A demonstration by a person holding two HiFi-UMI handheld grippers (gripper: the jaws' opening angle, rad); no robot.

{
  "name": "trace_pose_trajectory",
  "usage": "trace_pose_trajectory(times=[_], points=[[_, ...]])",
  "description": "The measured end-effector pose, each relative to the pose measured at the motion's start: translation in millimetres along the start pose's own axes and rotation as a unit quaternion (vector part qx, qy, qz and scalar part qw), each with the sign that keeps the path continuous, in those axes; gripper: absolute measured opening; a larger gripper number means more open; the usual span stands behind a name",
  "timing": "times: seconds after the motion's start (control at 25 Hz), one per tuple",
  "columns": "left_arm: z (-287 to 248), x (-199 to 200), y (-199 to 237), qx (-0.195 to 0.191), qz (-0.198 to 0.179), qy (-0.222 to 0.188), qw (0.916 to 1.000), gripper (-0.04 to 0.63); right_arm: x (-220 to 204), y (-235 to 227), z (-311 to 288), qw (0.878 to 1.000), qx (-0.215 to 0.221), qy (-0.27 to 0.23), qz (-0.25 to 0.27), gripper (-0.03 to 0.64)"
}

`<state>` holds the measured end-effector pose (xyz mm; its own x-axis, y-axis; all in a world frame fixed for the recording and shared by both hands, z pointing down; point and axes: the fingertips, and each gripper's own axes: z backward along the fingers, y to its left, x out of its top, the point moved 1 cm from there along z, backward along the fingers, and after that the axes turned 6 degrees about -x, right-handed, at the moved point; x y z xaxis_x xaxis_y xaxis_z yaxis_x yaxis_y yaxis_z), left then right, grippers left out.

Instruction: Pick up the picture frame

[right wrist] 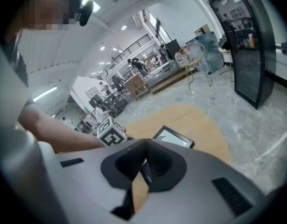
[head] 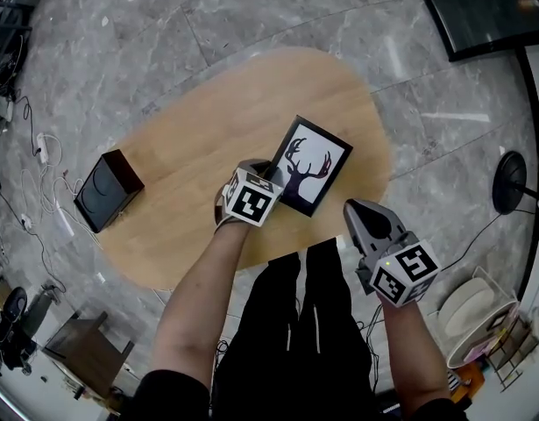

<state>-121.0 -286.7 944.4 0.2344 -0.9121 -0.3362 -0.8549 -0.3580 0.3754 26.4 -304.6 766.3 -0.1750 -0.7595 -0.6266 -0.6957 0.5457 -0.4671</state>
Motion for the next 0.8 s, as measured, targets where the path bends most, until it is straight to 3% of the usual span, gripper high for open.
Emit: trace_pose_trajectory(times=[0.12, 0.4, 0.52, 0.68, 0.8], points=[[-2.3, 0.2, -0.4, 0.01, -0.011, 0.012, 0.9998, 0.094, -1.4, 0.3, 0.5, 1.0, 0.0, 0.0, -0.003, 0.006], [0.4, -1.8, 0.8, -0.016, 0.028, 0.03, 0.999, 0.075, -4.6, 11.9, -1.8, 1.0, 0.013, 0.007, -0.004, 0.006], [-0.2, -6.8, -1.5, -0.025, 0.012, 0.054, 0.9982, 0.079, -3.3, 11.0, 0.0, 1.0, 0.012, 0.007, -0.002, 0.006], [-3.0, -4.1, 1.1, 0.003, -0.04, 0.065, 0.9971, 0.095, -2.7, 3.7, 1.4, 1.0, 0.004, 0.003, -0.007, 0.006], [-4.7, -3.7, -0.3, 0.003, -0.034, 0.062, 0.9975, 0.094, -7.5, 3.0, 1.1, 1.0, 0.004, 0.006, -0.01, 0.006]])
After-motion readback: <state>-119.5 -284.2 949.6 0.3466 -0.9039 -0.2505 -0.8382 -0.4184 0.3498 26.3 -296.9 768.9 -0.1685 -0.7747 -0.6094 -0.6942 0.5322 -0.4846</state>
